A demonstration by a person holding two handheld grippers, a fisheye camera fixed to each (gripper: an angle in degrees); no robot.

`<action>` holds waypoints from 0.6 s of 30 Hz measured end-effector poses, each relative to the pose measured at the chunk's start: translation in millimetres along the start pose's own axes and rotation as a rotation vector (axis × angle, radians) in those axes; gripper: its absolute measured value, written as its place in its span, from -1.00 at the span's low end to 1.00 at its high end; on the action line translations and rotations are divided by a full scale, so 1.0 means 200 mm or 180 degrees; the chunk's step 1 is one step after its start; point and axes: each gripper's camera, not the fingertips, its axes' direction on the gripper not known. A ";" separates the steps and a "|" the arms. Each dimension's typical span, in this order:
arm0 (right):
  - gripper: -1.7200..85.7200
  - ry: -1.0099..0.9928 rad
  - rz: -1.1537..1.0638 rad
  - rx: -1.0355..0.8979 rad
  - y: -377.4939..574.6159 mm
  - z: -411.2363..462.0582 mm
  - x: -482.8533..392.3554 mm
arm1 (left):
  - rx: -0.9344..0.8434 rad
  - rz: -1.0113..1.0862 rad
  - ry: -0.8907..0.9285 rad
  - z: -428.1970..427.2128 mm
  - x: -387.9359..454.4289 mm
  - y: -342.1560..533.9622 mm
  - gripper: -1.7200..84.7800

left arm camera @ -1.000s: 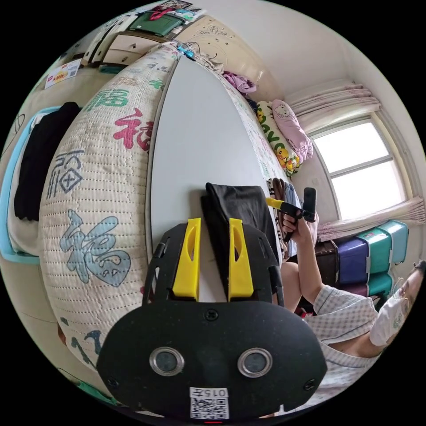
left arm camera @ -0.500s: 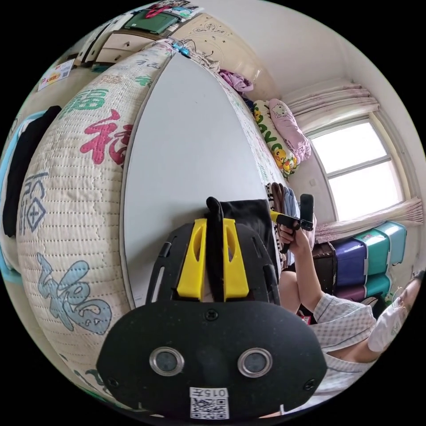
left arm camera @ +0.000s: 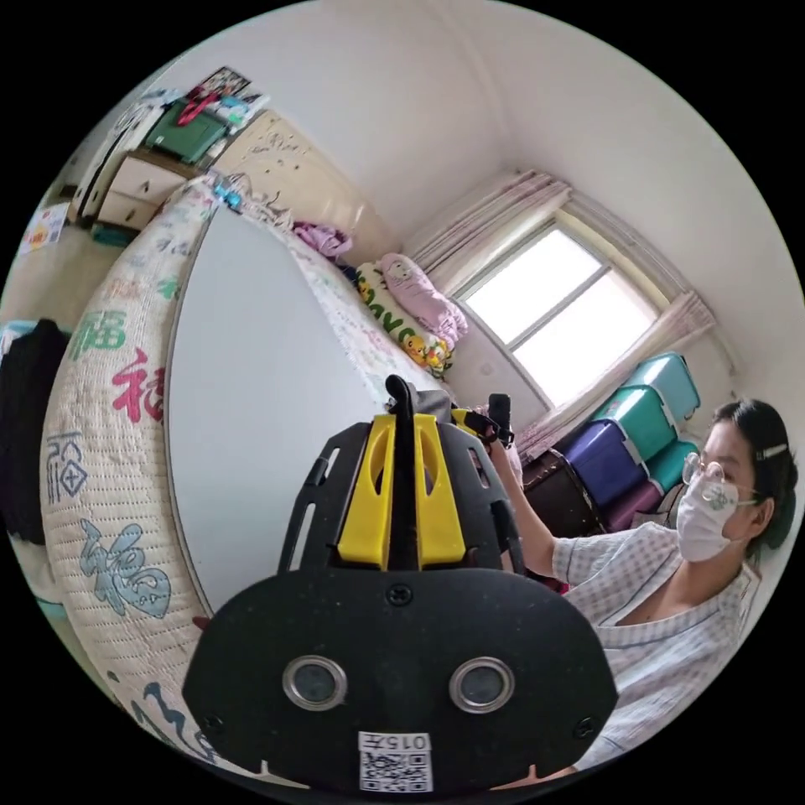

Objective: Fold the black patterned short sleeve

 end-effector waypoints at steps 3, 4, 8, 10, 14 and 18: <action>-0.96 0.0111 -0.0512 0.0308 0.18 -0.12 -0.29 | 0.0055 0.0541 -0.0089 -0.06 0.34 0.07 -0.92; -0.96 0.0188 -0.0649 0.0404 0.27 -0.18 -0.40 | 0.0046 0.0731 -0.0111 -0.06 0.48 0.09 -0.92; -0.96 0.0362 -0.1021 0.0817 0.53 -0.45 -0.73 | 0.0144 0.1300 0.0035 -0.02 0.92 0.20 -0.92; -0.96 0.0467 -0.1153 0.1012 0.64 -0.58 -0.86 | 0.0202 0.1603 0.0155 0.06 1.17 0.27 -0.92; -0.96 0.1314 -0.1486 0.1340 0.91 -0.82 -1.16 | 0.0174 0.1970 0.0374 0.28 1.47 0.39 -0.93; -0.96 0.2249 -0.1545 0.1395 1.11 -1.00 -1.33 | -0.0052 0.2166 0.0645 0.70 1.73 0.51 -0.93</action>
